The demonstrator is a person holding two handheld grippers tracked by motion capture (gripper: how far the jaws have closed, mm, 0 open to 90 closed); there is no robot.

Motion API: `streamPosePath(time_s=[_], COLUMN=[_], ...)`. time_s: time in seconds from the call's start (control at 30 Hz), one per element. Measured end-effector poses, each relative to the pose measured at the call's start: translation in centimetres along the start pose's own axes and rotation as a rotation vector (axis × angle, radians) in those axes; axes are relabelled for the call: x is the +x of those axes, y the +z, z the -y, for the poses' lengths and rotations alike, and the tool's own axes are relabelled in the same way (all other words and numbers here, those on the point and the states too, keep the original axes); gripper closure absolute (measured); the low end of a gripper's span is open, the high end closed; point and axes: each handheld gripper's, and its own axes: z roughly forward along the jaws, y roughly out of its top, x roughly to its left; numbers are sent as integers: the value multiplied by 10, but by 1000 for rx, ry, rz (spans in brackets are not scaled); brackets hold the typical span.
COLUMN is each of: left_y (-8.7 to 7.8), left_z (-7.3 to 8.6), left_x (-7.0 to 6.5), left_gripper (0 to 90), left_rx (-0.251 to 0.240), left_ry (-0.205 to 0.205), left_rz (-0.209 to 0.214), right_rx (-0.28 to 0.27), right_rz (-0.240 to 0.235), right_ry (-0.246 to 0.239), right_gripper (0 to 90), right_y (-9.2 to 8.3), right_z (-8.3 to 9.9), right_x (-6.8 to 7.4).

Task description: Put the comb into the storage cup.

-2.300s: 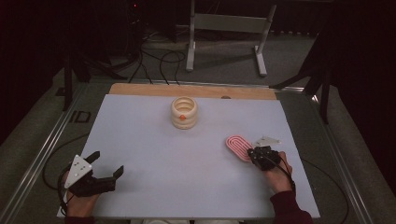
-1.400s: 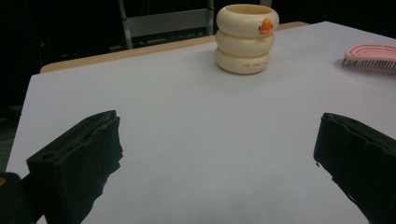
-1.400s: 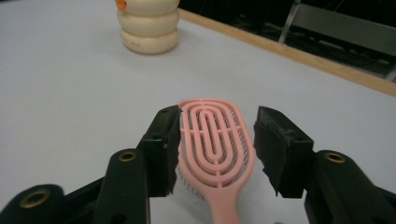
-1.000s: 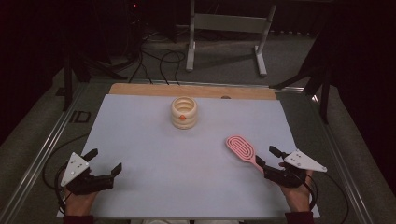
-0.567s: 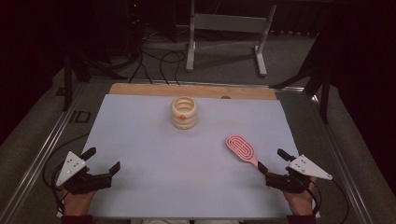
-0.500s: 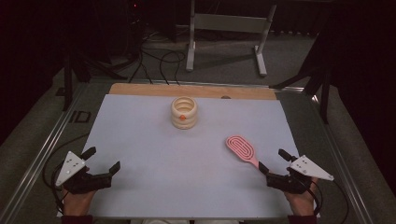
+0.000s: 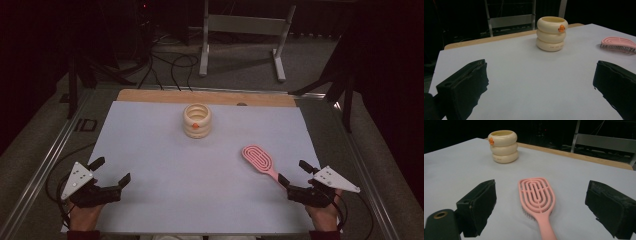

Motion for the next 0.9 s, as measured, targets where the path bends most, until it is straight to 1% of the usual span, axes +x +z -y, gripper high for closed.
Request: streamPosePath(time_s=[0.13, 0.23, 0.3, 0.37, 0.4, 0.43, 0.63, 0.73, 0.9], left_y=[-1, -1, -2, -4, -5, -5, -3, -2, -1], left_z=[0, 1, 1, 2, 2, 2, 3, 4, 4], left_x=[0, 1, 2, 2, 2, 3, 1, 1, 0], left_gripper=[3, 3, 3, 3, 2, 2, 3, 2, 2], left_rx=[-4, -5, -6, -15, -14, -14, -7, -3, -3], left_ry=[-4, -7, -13, -24, -23, -24, -22, -19, -15], left_rz=[0, -4, -8, -10, -13, -13, -9, -8, -8], right_rx=[12, 25, 37, 44, 50, 59, 103, 135, 176], right_rz=[-7, -3, 0, -8, -9, -7, -16, -5, -2], right_ry=[0, -1, 12, 27, 30, 23, 16, -3, -26], right_gripper=[102, 104, 107, 107, 107, 107, 108, 108, 107], right_y=[2, 2, 2, 1, 2, 2, 5, 7, 13], right_z=[0, -1, -3, -4, -5, -6, -14, -19, -28], right_x=[2, 2, 1, 0, -1, -1, -4, -6, -7])
